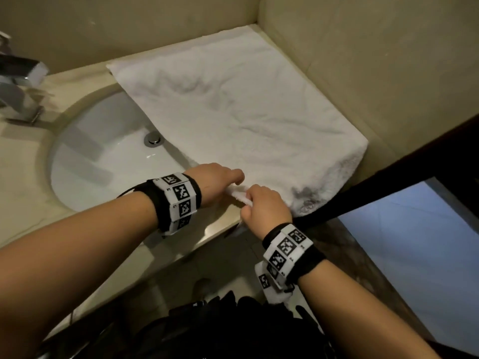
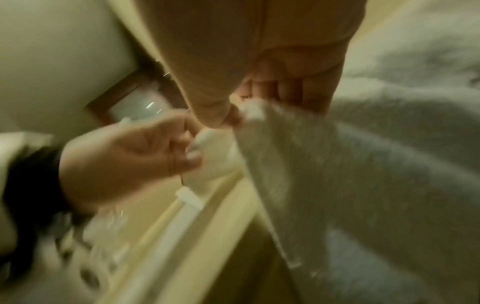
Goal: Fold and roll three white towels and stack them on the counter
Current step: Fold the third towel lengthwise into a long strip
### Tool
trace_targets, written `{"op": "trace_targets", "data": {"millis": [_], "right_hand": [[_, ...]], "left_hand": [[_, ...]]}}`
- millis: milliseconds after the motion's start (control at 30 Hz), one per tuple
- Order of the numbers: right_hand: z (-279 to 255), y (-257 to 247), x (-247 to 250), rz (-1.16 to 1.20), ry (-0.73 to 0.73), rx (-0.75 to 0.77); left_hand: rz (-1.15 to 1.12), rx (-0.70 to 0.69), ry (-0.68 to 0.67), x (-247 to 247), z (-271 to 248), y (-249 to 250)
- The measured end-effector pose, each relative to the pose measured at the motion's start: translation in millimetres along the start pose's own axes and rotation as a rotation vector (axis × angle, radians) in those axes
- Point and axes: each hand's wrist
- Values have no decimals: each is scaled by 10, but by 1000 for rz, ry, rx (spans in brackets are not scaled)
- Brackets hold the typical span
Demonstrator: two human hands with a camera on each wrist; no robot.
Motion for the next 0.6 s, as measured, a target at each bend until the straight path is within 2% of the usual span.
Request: {"op": "trace_targets", "data": {"millis": [100,167,233,333,400,500,600], "right_hand": [[15,149,144,331,-32,-87],[28,202,209,437,12,-96],[18,194,247,355,25,-59],[-45,195,293,73,-15,11],[-84,282,347,-13,3,-3],[-198,496,479,-54,21,-37],[-355,768,647,9,116,-118]], "left_hand": [[-47,-29,26,62,4,-29],[-87,-18,-7,107,22,-41],[-113,-4,-29,158,61,-27],[-105,8,-17,235,114,-22],[-83,-4,-5,273,120,-48],[-29,-29,-31,292,101,-96],[15,-38,-55,288,104,-127]]}}
Point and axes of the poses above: each hand's wrist, its own z-axis towards the middle knuckle, its own x-axis out of the back of the hand, y = z × x, and after that the axes turned 4 degrees about -y, right-handed
